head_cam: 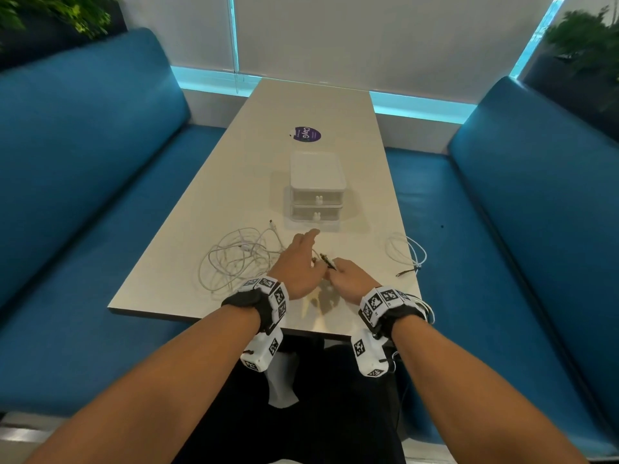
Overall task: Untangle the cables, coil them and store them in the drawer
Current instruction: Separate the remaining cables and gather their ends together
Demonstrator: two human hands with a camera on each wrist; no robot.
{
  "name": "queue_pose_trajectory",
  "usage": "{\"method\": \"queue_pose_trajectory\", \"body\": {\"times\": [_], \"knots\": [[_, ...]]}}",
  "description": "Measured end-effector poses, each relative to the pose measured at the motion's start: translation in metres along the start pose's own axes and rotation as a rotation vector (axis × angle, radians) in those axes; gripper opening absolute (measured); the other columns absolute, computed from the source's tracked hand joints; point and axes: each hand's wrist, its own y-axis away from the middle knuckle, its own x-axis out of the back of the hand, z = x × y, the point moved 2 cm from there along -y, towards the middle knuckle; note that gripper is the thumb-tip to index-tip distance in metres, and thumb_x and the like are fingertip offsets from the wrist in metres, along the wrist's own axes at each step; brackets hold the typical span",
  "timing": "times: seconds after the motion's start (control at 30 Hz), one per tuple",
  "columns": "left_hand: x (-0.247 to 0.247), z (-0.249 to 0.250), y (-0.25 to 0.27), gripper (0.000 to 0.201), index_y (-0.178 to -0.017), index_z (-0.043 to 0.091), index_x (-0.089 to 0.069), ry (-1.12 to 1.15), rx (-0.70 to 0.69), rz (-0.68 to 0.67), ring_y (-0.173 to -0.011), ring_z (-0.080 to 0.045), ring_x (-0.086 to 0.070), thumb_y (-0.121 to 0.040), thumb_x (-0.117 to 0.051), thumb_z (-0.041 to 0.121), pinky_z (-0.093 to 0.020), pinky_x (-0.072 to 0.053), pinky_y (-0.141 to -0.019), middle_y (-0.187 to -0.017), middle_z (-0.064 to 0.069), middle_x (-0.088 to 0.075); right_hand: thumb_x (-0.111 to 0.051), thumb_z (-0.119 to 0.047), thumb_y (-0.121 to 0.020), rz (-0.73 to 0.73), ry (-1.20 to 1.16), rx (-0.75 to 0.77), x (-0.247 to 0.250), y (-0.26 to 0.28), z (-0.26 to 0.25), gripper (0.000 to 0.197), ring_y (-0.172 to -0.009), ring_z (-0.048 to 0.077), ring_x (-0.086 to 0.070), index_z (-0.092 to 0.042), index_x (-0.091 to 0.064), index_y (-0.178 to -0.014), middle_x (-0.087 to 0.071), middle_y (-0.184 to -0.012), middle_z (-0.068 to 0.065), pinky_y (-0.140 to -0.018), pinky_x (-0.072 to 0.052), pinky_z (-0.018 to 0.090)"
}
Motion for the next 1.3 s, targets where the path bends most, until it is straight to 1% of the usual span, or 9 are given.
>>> {"method": "queue_pose_trajectory", "body": {"times": [0.1, 0.2, 0.43, 0.53, 0.6, 0.77, 0.93, 1.1, 1.3], "knots": [[-0.003, 0.003, -0.006, 0.051, -0.144, 0.027, -0.038, 0.053, 0.039, -0.069, -0.118, -0.023, -0.052, -0.097, -0.048, 0.047, -0.044, -0.043, -0.104, -0.144, -0.003, -0.037, -0.041, -0.026, -0.089, -0.07, 0.014, 0.014, -0.001, -0.001, -0.001, 0.019, -0.074, 0.012, -0.05, -0.018, -0.058, -0.09, -0.059, -0.082, -0.002, -0.067, -0.039, 0.027], [-0.006, 0.005, -0.009, 0.045, -0.128, 0.023, -0.052, -0.072, 0.005, -0.089, -0.111, -0.024, -0.052, -0.1, -0.04, 0.057, -0.043, -0.042, -0.1, -0.124, -0.007, -0.051, -0.039, -0.028, -0.093, -0.098, 0.1, 0.033, -0.002, -0.005, 0.005, 0.041, -0.105, 0.019, -0.06, -0.014, -0.057, -0.127, -0.065, -0.117, 0.004, -0.093, -0.049, 0.035], [0.0, -0.002, -0.012, 0.037, -0.112, 0.019, -0.052, -0.374, -0.164, 0.063, -0.103, -0.026, -0.04, -0.105, -0.029, 0.047, -0.04, -0.038, -0.092, -0.121, -0.004, -0.046, -0.033, -0.021, -0.103, -0.005, 0.138, 0.128, 0.007, -0.002, -0.001, 0.016, -0.095, 0.025, -0.059, -0.02, -0.048, -0.1, -0.061, -0.102, 0.004, -0.084, -0.046, 0.035], [0.005, -0.001, -0.013, 0.033, -0.106, 0.019, -0.051, -0.221, -0.185, 0.078, -0.103, -0.021, -0.039, -0.103, -0.037, 0.048, -0.036, -0.044, -0.086, -0.124, 0.0, -0.044, -0.031, -0.021, -0.103, 0.003, 0.109, 0.137, 0.006, -0.004, 0.0, 0.019, -0.095, 0.025, -0.061, -0.017, -0.05, -0.104, -0.063, -0.1, 0.005, -0.088, -0.049, 0.042], [0.01, 0.004, -0.012, 0.033, -0.104, 0.02, -0.052, -0.173, -0.136, 0.058, -0.1, -0.022, -0.043, -0.101, -0.04, 0.051, -0.039, -0.044, -0.084, -0.104, 0.001, -0.055, -0.029, -0.024, -0.104, 0.004, 0.095, 0.152, 0.004, -0.005, 0.0, 0.026, -0.095, 0.026, -0.061, -0.014, -0.05, -0.115, -0.064, -0.104, 0.007, -0.091, -0.05, 0.045], [0.019, 0.006, -0.016, 0.028, -0.09, 0.021, -0.056, 0.017, -0.063, 0.075, -0.077, -0.021, -0.059, -0.096, -0.054, 0.049, -0.034, -0.048, -0.073, -0.078, 0.005, -0.063, -0.028, -0.025, -0.106, 0.009, 0.024, 0.195, 0.001, -0.002, -0.003, 0.038, -0.107, 0.016, -0.058, -0.016, -0.041, -0.141, -0.06, -0.128, 0.0, -0.098, -0.045, 0.033], [0.009, 0.007, -0.017, 0.028, -0.092, 0.015, -0.059, 0.055, 0.017, 0.072, -0.077, -0.019, -0.064, -0.099, -0.052, 0.042, -0.033, -0.05, -0.068, -0.083, 0.0, -0.067, -0.034, -0.022, -0.103, 0.01, 0.048, 0.148, 0.005, -0.005, -0.002, 0.018, -0.093, 0.027, -0.059, -0.011, -0.045, -0.111, -0.061, -0.101, 0.006, -0.091, -0.049, 0.046], [0.008, 0.004, -0.016, 0.027, -0.085, 0.02, -0.066, -0.051, 0.005, -0.011, -0.075, -0.021, -0.064, -0.098, -0.05, 0.036, -0.045, -0.055, -0.074, -0.079, 0.0, -0.068, -0.05, -0.038, -0.097, 0.013, 0.068, 0.096, 0.001, -0.009, 0.007, 0.028, -0.092, 0.019, -0.061, -0.016, -0.053, -0.113, -0.064, -0.102, 0.002, -0.086, -0.05, 0.042], [0.011, 0.006, -0.013, 0.034, -0.077, 0.025, -0.07, 0.012, 0.008, 0.04, -0.073, -0.015, -0.065, -0.094, -0.052, 0.047, -0.036, -0.055, -0.069, -0.072, 0.007, -0.069, -0.051, -0.025, -0.098, -0.067, 0.031, 0.126, 0.004, -0.008, -0.003, 0.037, -0.11, 0.014, -0.06, -0.018, -0.052, -0.134, -0.065, -0.12, -0.002, -0.095, -0.045, 0.031]]}}
